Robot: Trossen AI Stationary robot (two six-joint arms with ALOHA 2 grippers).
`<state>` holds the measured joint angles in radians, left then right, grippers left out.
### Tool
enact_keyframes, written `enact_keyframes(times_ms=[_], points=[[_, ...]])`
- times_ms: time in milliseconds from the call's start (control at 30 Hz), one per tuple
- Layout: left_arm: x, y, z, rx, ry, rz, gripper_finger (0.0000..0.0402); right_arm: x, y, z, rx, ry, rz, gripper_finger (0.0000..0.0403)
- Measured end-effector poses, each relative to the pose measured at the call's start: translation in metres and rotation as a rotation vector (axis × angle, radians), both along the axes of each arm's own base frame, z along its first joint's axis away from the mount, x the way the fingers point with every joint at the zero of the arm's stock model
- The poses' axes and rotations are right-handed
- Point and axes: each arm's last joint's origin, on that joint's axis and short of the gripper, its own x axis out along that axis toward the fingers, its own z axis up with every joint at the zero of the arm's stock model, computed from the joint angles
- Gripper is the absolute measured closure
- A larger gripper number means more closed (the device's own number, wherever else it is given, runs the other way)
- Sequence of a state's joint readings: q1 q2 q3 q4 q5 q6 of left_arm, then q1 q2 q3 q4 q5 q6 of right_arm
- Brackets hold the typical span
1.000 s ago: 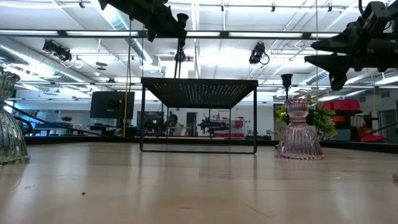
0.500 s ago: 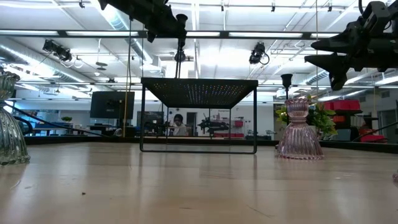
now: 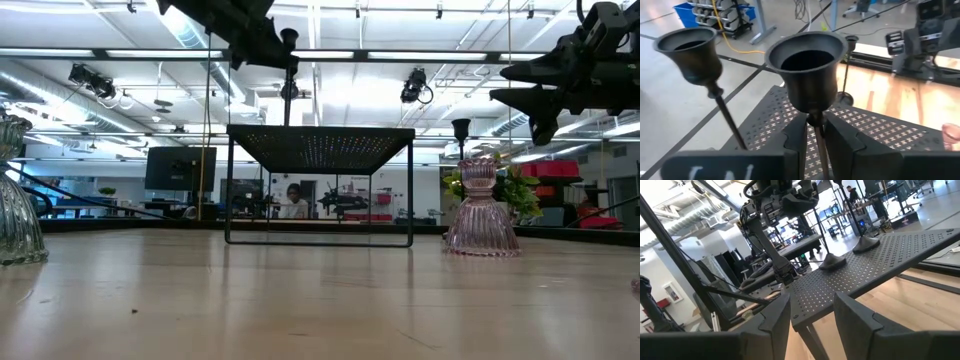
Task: Pick & Place candle stick holders
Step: Put the left black candle holder on the shelf
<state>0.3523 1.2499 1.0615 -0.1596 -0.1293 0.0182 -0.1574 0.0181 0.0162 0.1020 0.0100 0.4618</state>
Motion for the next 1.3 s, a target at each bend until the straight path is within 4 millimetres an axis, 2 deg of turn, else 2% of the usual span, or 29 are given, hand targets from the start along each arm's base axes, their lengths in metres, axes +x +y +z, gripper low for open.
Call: enact_keyframes(times_ms=[133, 500, 1300], points=[[0.000, -0.001, -0.001, 0.013, 0.013, -0.012, 0.0346, 0.000, 0.000, 0.000, 0.000, 0.000, 0.000, 0.0253], [-0.013, -0.009, 0.015, -0.014, -0.066, -0.094, 0.0347, 0.000, 0.000, 0.000, -0.003, 0.006, -0.001, 0.0253], [-0.013, -0.008, 0.007, -0.056, -0.022, -0.075, 0.0346, 0.000, 0.000, -0.001, 0.004, 0.006, 0.000, 0.0253]])
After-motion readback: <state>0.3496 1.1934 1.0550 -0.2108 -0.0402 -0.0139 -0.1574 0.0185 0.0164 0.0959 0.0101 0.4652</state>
